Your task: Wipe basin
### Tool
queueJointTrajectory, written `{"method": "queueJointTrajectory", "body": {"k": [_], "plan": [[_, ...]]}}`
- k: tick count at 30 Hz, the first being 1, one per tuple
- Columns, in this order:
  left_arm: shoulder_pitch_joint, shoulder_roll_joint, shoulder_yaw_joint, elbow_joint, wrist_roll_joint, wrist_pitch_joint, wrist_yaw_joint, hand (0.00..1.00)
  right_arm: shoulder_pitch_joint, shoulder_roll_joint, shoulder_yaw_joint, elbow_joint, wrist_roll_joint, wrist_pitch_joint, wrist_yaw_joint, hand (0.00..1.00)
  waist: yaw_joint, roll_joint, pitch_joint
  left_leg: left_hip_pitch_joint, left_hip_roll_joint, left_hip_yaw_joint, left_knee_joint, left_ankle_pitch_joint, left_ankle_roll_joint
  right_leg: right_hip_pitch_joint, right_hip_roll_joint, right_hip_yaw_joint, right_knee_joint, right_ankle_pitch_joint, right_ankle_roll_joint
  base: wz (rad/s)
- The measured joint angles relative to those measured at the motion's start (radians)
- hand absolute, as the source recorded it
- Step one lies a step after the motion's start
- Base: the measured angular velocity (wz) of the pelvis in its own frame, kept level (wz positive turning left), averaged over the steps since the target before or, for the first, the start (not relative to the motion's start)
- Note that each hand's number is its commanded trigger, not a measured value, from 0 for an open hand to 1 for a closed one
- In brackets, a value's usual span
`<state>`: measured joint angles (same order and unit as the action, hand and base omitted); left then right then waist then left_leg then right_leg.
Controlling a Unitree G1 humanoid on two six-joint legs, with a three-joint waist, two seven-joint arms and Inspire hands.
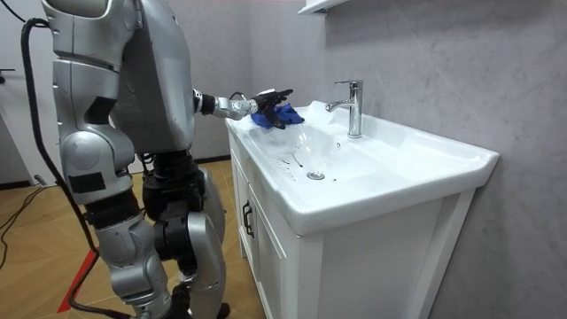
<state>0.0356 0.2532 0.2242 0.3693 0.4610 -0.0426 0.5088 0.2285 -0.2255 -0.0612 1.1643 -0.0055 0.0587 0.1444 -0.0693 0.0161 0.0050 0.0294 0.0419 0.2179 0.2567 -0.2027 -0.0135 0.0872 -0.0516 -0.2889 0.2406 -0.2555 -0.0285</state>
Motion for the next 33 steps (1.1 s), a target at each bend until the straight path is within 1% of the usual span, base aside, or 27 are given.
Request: {"method": "queueJointTrajectory", "body": {"k": [4,5,6,8,10,12,16,19,20,21,23,25,26,29,33], "plan": [[-0.009,0.004,0.0,0.012,0.012,0.002,0.0,0.0,-0.001,0.001,0.0,0.0,0.0,0.0,0.0,0.0,-0.002,0.0,0.0004,-0.002,0.0,-0.001,0.0,0.0,0.0,-0.001,0.0,-0.003,-0.001,0.001,0.0,0.0],[-0.026,0.01,0.0,0.043,0.014,0.001,0.001,0.0,-0.001,0.001,0.0,0.0,-0.001,0.001,0.0,0.0,0.0,0.001,0.0007,-0.002,0.0,0.0,0.0,0.0,0.0,-0.001,0.0,-0.003,-0.001,0.002,0.0,0.0],[-0.045,0.021,0.0,0.086,0.014,0.002,0.001,0.0,-0.001,0.001,0.0,-0.001,-0.001,0.001,0.0,0.0,0.001,0.002,0.0006,-0.002,0.001,0.0,0.0,0.0,0.0,-0.001,0.001,-0.003,-0.001,0.002,-0.001,0.0],[-0.05,0.04,0.005,0.115,0.029,0.006,0.001,0.0,-0.001,0.001,-0.001,-0.003,-0.001,0.001,0.0,0.0,0.001,0.002,0.0005,-0.004,0.002,0.0,0.002,0.0,0.0,-0.004,0.001,0.001,0.0,0.002,-0.001,-0.04],[-0.052,0.049,0.019,0.125,0.07,0.008,0.002,0.0,0.001,0.001,-0.002,-0.002,-0.004,0.004,0.0,0.0,0.01,0.003,-0.0001,-0.009,0.002,0.004,0.002,0.0,-0.001,-0.017,0.0,0.009,0.002,0.002,-0.001,-0.08],[-0.06,0.05,0.031,0.145,0.103,0.008,0.007,0.0,0.002,0.001,-0.002,-0.001,-0.004,0.005,0.0,0.0,0.018,0.004,-0.0005,-0.012,0.002,0.008,0.002,0.0,-0.001,-0.021,0.0,0.012,0.004,0.002,-0.001,-0.06],[-0.062,0.052,0.041,0.19,0.104,0.009,0.033,0.0,0.001,0.001,-0.002,-0.001,-0.011,0.005,-0.025,0.0,0.024,0.008,-0.0011,-0.012,0.0,0.007,0.003,0.0,-0.001,-0.021,0.001,0.011,0.013,0.002,0.0,0.0],[-0.061,0.054,0.05,0.193,0.104,0.009,0.044,0.0,0.006,0.001,-0.003,-0.001,-0.011,0.005,-0.039,0.0,0.036,0.008,-0.0014,-0.011,0.0,0.002,0.002,0.0,-0.001,-0.019,0.0,0.011,0.01,0.002,0.0,0.0],[-0.061,0.054,0.051,0.193,0.104,0.009,0.058,0.0,0.01,0.001,-0.003,-0.001,-0.012,0.005,-0.04,0.0,0.043,0.008,-0.0022,-0.009,0.0,0.0,0.002,0.0,-0.001,-0.018,-0.001,0.01,0.005,0.002,0.0,0.04],[-0.061,0.054,0.052,0.193,0.105,0.009,0.073,0.0,0.013,0.001,-0.003,-0.001,-0.012,0.005,-0.039,0.0,0.048,0.008,-0.0047,-0.009,0.0,-0.001,0.001,0.0,-0.001,-0.017,0.0,0.009,0.002,0.002,0.0,0.04],[-0.06,0.054,0.061,0.193,0.126,0.009,0.079,0.0,0.014,0.001,-0.003,-0.006,-0.014,0.006,-0.037,0.0,0.052,0.008,-0.0066,-0.009,0.0,-0.002,0.001,0.0,-0.001,-0.016,0.0,0.007,0.002,0.002,0.0,0.02],[-0.06,0.054,0.077,0.193,0.144,0.008,0.082,0.0,0.013,0.001,-0.003,-0.012,-0.025,0.005,-0.031,0.0,0.053,0.005,-0.0114,-0.008,-0.001,-0.002,0.0,0.0,-0.001,-0.015,0.0,0.007,0.002,0.002,0.0,0.0],[-0.06,0.054,0.077,0.193,0.144,0.008,0.084,0.0,0.013,0.001,-0.003,-0.013,-0.027,0.005,-0.03,0.0,0.054,0.005,-0.0122,-0.008,-0.001,-0.003,0.0,0.0,-0.001,-0.013,0.0,0.006,0.002,0.002,0.0,0.03],[-0.057,0.054,0.076,0.193,0.141,0.009,0.088,0.0,0.013,0.001,-0.003,-0.019,-0.04,0.006,-0.027,0.0,0.052,0.003,-0.0123,-0.001,-0.001,-0.003,0.001,0.0,-0.001,-0.001,0.0,0.0,0.0,0.003,0.001,0.04],[-0.033,0.054,0.075,0.196,0.141,0.009,0.084,0.0,0.012,-0.001,-0.003,-0.032,-0.044,0.007,-0.008,0.0,0.05,0.009,-0.0127,0.002,-0.001,-0.003,0.001,0.0,-0.001,0.0,0.0,0.001,-0.002,0.003,0.001,0.0]]}}
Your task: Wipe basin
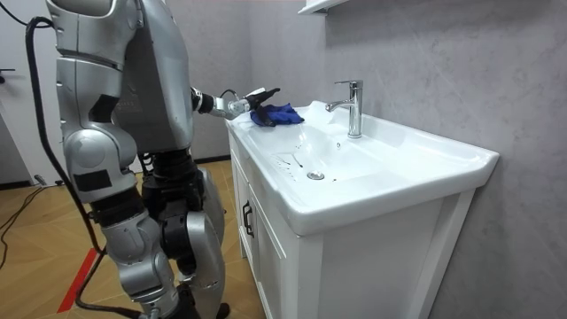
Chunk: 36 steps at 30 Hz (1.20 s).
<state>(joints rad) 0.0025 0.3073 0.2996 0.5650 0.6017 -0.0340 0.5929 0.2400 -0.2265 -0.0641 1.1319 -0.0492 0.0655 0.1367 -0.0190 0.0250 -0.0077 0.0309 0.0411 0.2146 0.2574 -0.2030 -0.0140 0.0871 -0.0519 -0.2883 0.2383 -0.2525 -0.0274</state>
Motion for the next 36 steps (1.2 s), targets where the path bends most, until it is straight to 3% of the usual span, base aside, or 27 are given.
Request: {"method": "queueJointTrajectory", "body": {"k": [14,23,36], "plan": [[0.003,0.0,-0.001,0.006,0.002,0.012,-0.062,0.0,0.0,-0.006,0.0,-0.006,0.004,0.003,0.019,0.0,-0.001,0.008,0.0039,0.0,0.0,0.003,-0.003,0.0,0.0,0.0,0.0,0.001,0.002,0.0,0.0,0.0],[-0.001,0.0,-0.001,0.062,0.029,-0.009,-0.065,0.0,0.003,-0.006,-0.001,-0.005,0.0,0.021,0.017,0.0,-0.003,0.004,0.0057,0.008,0.001,0.009,-0.005,0.001,-0.002,-0.004,0.0,0.01,0.008,-0.007,-0.003,-0.02],[-0.049,0.0,-0.004,0.166,0.04,-0.014,-0.096,0.0,0.003,-0.007,0.0,-0.008,0.014,0.023,0.017,0.0,-0.002,-0.037,0.0014,0.013,0.016,0.016,0.007,0.007,-0.011,0.0,0.009,0.011,0.021,-0.01,-0.018,-0.01]]}}
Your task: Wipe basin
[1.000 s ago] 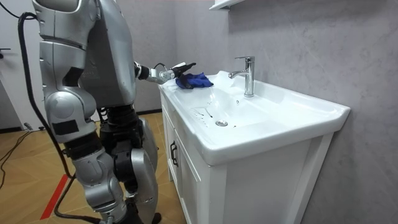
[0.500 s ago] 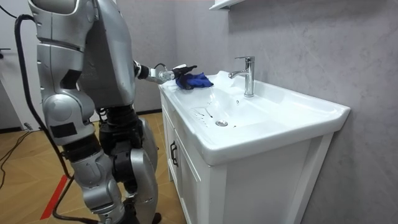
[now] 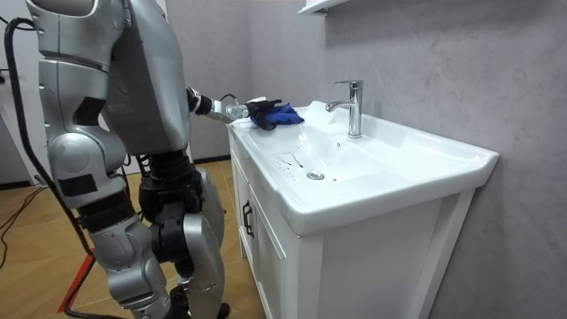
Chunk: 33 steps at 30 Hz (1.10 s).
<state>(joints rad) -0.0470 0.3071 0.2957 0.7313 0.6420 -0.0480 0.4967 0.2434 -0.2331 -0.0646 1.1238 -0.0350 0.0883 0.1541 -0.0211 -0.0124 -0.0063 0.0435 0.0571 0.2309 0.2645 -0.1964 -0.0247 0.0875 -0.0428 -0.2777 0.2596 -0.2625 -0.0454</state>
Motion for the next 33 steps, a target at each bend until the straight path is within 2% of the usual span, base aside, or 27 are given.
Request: {"method": "queueJointTrajectory", "body": {"k": [8,12,13,14,16,21,28,30,33], "plan": [[-0.01,0.013,0.0,0.031,-0.001,-0.004,0.009,0.0,-0.003,0.0,0.001,0.007,-0.005,0.001,-0.002,0.0,0.002,-0.008,-0.0027,-0.001,0.006,0.0,0.01,0.0,-0.001,0.0,0.005,0.004,0.005,-0.002,-0.008,-0.01],[-0.017,0.014,0.005,0.051,0.0,-0.004,0.015,0.0,-0.005,0.0,0.001,0.001,-0.011,0.016,-0.001,0.0,0.003,-0.017,-0.0057,-0.003,0.008,0.001,0.013,0.0,-0.001,-0.002,0.005,0.003,0.017,-0.009,-0.013,0.0],[-0.025,0.015,0.005,0.064,0.0,-0.005,0.018,0.72,-0.006,0.0,0.001,0.001,-0.012,0.019,0.0,0.0,0.005,-0.019,-0.0067,-0.003,0.01,0.001,0.015,0.0,-0.001,-0.002,0.006,0.003,0.017,-0.009,-0.014,0.0],[-0.028,0.016,0.005,0.069,-0.001,-0.005,0.019,1.0,-0.007,0.0,0.001,0.001,-0.013,0.021,0.0,0.0,0.005,-0.02,-0.0068,-0.004,0.011,0.001,0.02,0.0,-0.002,-0.001,0.006,0.002,0.017,-0.009,-0.015,0.0],[-0.035,0.021,0.005,0.084,-0.001,-0.005,0.019,1.0,-0.008,0.0,0.001,0.0,-0.013,0.023,0.001,0.0,0.008,-0.02,-0.0069,-0.007,0.019,0.001,0.039,-0.005,-0.01,-0.001,0.011,0.003,0.019,-0.01,-0.019,-0.03],[-0.066,0.03,0.007,0.105,-0.002,-0.004,0.04,1.0,-0.003,-0.001,0.001,0.0,-0.012,0.046,0.002,0.0,0.028,-0.018,-0.0081,-0.006,0.024,0.001,0.041,-0.005,-0.01,0.0,0.014,0.004,0.02,-0.011,-0.026,-0.03],[-0.061,0.046,0.022,0.105,0.004,-0.001,0.049,1.0,-0.005,-0.002,0.0,-0.003,-0.014,0.044,0.012,0.0,0.029,-0.013,-0.0092,0.007,0.025,0.011,0.04,-0.005,-0.01,0.016,0.016,0.012,0.013,-0.011,-0.026,-0.03],[-0.058,0.069,0.03,0.107,0.008,0.009,0.044,1.0,-0.005,-0.003,-0.001,-0.002,-0.018,0.045,0.013,0.0,0.029,-0.011,-0.0107,0.009,0.024,0.012,0.037,-0.005,-0.01,0.016,0.014,0.015,0.013,-0.011,-0.026,-0.05],[-0.055,0.075,0.048,0.107,0.008,0.02,0.044,1.0,-0.003,-0.006,-0.002,-0.001,-0.024,0.046,0.027,0.0,0.028,-0.006,-0.0111,0.015,0.02,0.013,0.025,-0.005,-0.01,0.015,0.012,0.015,0.012,-0.011,-0.025,0.0]]}}
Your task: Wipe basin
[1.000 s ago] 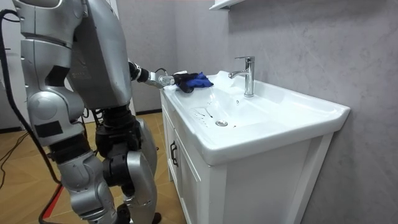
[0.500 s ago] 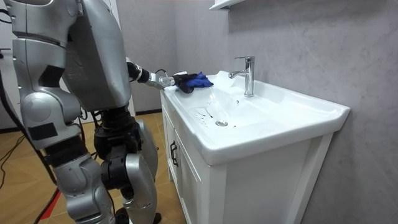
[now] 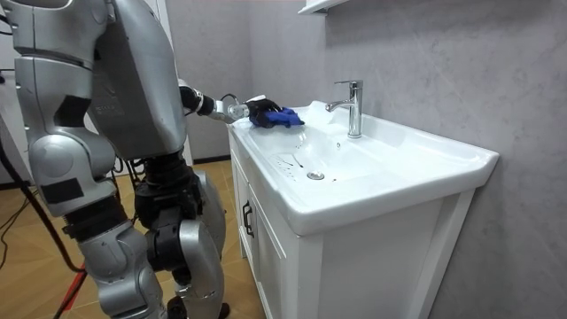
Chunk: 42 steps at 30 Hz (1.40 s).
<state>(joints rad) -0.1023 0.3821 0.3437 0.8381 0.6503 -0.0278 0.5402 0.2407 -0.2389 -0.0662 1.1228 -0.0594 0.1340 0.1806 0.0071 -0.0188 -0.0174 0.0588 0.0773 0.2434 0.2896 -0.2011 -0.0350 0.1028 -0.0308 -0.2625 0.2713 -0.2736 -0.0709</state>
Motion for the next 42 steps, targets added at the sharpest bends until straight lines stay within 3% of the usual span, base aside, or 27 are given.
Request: {"method": "queueJointTrajectory", "body": {"k": [6,20,26,29,32,37,40,42], "plan": [[0.005,0.0,0.005,0.002,0.0,0.024,-0.004,1.0,-0.002,0.0,-0.001,0.002,-0.027,0.0,0.024,0.0,-0.001,0.007,-0.0021,0.007,-0.003,-0.001,-0.009,0.0,0.0,0.003,-0.002,0.0,0.0,-0.001,0.002,0.0],[0.007,-0.003,0.003,0.0,-0.011,0.036,-0.006,1.0,-0.016,-0.002,-0.001,0.009,-0.024,-0.002,0.028,0.0,-0.009,0.02,0.0025,0.03,-0.005,-0.006,-0.021,0.0,0.0,0.026,0.0,-0.006,-0.018,-0.002,0.003,0.01],[0.01,-0.018,-0.035,-0.035,-0.008,0.073,-0.002,1.0,-0.03,-0.001,0.004,0.009,-0.023,-0.006,-0.008,0.0,-0.034,0.037,0.0083,0.019,-0.009,-0.006,-0.022,0.0,-0.001,0.029,-0.003,-0.026,-0.028,0.002,0.008,0.12],[0.01,-0.021,-0.064,-0.042,-0.008,0.09,0.002,1.0,-0.037,0.002,0.006,0.009,-0.019,-0.014,-0.024,0.0,-0.054,0.048,0.0127,0.006,-0.018,-0.031,-0.021,0.0,-0.001,0.028,-0.008,-0.042,-0.028,-0.002,0.014,0.23],[0.01,-0.032,-0.076,-0.074,-0.003,0.102,0.0,1.0,-0.049,0.001,0.014,0.011,-0.02,-0.015,-0.037,0.0,-0.054,0.06,0.0192,-0.003,-0.02,-0.03,-0.022,0.0,-0.001,0.015,-0.011,-0.042,-0.023,-0.003,0.017,0.04],[0.017,-0.058,-0.078,-0.158,0.008,0.114,0.007,1.0,-0.063,0.001,0.046,0.019,-0.022,-0.04,-0.037,0.0,-0.054,0.062,0.0204,-0.02,-0.023,-0.04,-0.021,0.0,-0.001,0.003,-0.014,-0.053,-0.014,-0.005,0.02,0.08],[0.03,-0.077,-0.142,-0.304,0.02,0.113,0.007,1.0,-0.063,0.001,0.046,0.022,-0.025,-0.052,-0.036,0.0,-0.059,0.05,0.0216,-0.038,-0.025,-0.056,-0.013,0.0,-0.001,-0.004,-0.015,-0.071,-0.013,-0.004,0.021,0.16],[0.029,-0.082,-0.179,-0.342,0.02,0.1,0.011,1.0,-0.067,0.001,0.045,0.032,-0.025,-0.056,-0.038,0.0,-0.062,0.054,0.0217,-0.036,-0.026,-0.056,-0.014,0.0,-0.001,0.003,-0.017,-0.072,-0.012,-0.004,0.022,0.0]]}}
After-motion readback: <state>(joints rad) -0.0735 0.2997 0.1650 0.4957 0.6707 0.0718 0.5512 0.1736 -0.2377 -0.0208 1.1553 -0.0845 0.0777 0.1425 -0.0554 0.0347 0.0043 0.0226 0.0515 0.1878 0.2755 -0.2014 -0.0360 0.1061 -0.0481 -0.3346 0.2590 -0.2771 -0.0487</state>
